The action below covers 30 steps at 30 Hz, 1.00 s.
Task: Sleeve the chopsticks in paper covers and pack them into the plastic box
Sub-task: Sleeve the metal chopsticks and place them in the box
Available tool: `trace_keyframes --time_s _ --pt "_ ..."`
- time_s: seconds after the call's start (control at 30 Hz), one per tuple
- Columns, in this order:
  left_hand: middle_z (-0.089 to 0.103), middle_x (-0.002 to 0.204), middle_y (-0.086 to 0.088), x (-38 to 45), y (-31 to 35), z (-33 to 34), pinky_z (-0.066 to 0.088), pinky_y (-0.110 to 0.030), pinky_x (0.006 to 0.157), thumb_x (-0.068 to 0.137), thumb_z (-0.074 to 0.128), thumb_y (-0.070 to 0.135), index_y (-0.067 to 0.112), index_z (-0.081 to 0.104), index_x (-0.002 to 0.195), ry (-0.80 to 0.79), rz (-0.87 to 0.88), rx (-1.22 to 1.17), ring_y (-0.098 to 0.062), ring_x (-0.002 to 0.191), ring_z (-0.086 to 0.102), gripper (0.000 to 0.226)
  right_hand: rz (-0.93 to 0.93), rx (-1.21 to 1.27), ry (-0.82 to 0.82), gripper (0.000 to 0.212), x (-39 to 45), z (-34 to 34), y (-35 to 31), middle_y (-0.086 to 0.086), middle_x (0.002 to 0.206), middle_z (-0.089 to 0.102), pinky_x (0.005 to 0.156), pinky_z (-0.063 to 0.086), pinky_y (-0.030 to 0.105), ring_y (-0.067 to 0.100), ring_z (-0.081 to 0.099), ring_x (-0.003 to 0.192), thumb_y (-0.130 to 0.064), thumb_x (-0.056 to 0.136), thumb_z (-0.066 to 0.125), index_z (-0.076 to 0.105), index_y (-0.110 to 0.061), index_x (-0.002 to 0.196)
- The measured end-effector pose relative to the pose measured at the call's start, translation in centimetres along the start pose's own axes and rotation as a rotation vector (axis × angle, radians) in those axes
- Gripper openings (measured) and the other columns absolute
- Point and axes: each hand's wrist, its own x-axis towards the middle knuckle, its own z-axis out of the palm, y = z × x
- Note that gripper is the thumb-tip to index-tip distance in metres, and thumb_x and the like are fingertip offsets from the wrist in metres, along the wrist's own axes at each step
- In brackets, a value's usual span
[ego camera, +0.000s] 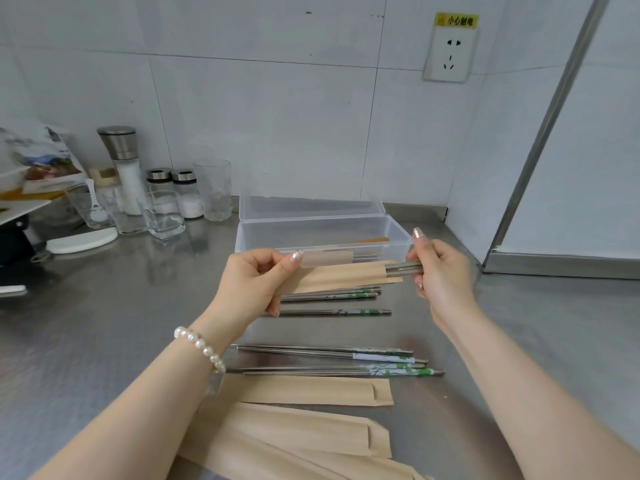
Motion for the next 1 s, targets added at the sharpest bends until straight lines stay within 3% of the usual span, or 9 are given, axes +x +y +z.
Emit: trace_keyframes --time_s 0.13,0.2,0.27,0.47,0.57,0.63,0.7,0.83,1.0 --pt "0.046 0.041 -0.002 -0.3 0.3 0.3 0.034 -0.015 0.036 0.084 0.054 0.038 0.007 0.067 0.072 -0.031 -0.019 -0.032 -0.015 0.030 0.043 0.035 0.000 0.061 0.023 0.046 0.0 0.2 -0.2 -0.009 0.034 0.033 0.034 0.021 0.015 0.005 0.027 0.030 -0.038 0.092 0.050 0.043 -0.009 0.057" --pt "0.057 0.059 -0.003 -0.1 0.6 0.0 0.040 -0.020 0.041 0.085 0.051 0.040 0.012 0.068 0.074 0.010 -0.013 -0.096 -0.018 0.046 0.055 0.035 0.044 0.097 0.042 0.045 0.0 0.4 -0.5 -0.005 0.038 0.032 0.034 0.020 0.015 0.005 0.025 0.030 -0.038 0.093 0.049 0.042 -0.009 0.059" --pt "0.061 0.072 -0.003 0.3 0.8 -0.7 0.042 -0.018 0.048 0.093 0.045 0.030 0.012 0.067 0.078 0.113 0.028 -0.123 -0.010 0.057 0.056 0.033 0.109 0.125 0.104 0.044 0.5 0.5 -0.8 0.000 0.044 0.029 0.033 0.018 0.014 0.006 0.024 0.029 -0.037 0.094 0.049 0.041 -0.009 0.060" --pt "0.059 0.068 -0.006 1.2 0.7 -2.6 0.038 -0.018 0.040 0.096 0.041 0.021 0.004 0.064 0.077 0.372 0.037 -0.207 -0.011 0.045 0.051 0.034 0.148 0.103 0.252 0.043 4.8 0.8 -3.6 0.005 0.052 0.031 0.032 0.016 0.011 0.006 0.023 0.023 -0.036 0.096 0.045 0.040 -0.010 0.062" --pt "0.059 0.066 -0.007 1.2 0.5 -2.4 0.037 -0.018 0.040 0.095 0.042 0.020 0.005 0.064 0.071 0.396 0.018 -0.197 -0.010 0.044 0.049 0.036 0.056 -0.041 0.315 0.047 7.4 2.1 -4.7 0.010 0.053 0.040 0.038 0.025 0.019 0.016 0.034 0.035 -0.042 0.093 0.047 0.044 -0.012 0.056" --pt "0.058 0.064 -0.006 1.3 0.4 -2.4 0.036 -0.018 0.040 0.095 0.042 0.020 0.005 0.063 0.069 0.395 0.015 -0.194 -0.008 0.043 0.048 0.038 -0.015 -0.191 0.308 0.050 8.5 3.4 -4.6 0.009 0.053 0.047 0.052 0.035 0.030 0.023 0.043 0.050 -0.043 0.092 0.048 0.049 -0.014 0.051" --pt "0.058 0.062 -0.007 1.3 0.3 -2.5 0.036 -0.018 0.040 0.096 0.042 0.021 0.004 0.063 0.067 0.400 0.017 -0.198 -0.008 0.042 0.047 0.039 -0.055 -0.322 0.247 0.050 8.6 4.9 -4.4 0.005 0.055 0.051 0.064 0.038 0.031 0.026 0.048 0.059 -0.042 0.093 0.046 0.054 -0.010 0.056" --pt "0.057 0.061 -0.008 1.3 0.3 -2.6 0.035 -0.018 0.040 0.096 0.041 0.021 0.003 0.062 0.066 0.411 0.018 -0.200 -0.009 0.042 0.047 0.041 -0.082 -0.536 0.139 0.050 8.0 7.2 -3.5 0.013 0.074 0.057 0.066 0.037 0.030 0.029 0.055 0.075 -0.041 0.096 0.040 0.062 -0.001 0.077" --pt "0.057 0.061 -0.008 1.4 0.3 -2.4 0.035 -0.020 0.042 0.096 0.041 0.023 0.005 0.062 0.064 0.399 0.006 -0.188 -0.012 0.043 0.047 0.042 -0.033 -0.757 0.064 0.052 7.6 8.8 -2.4 0.013 0.086 0.061 0.068 0.037 0.030 0.032 0.057 0.084 -0.048 0.097 0.031 0.059 -0.006 0.081"
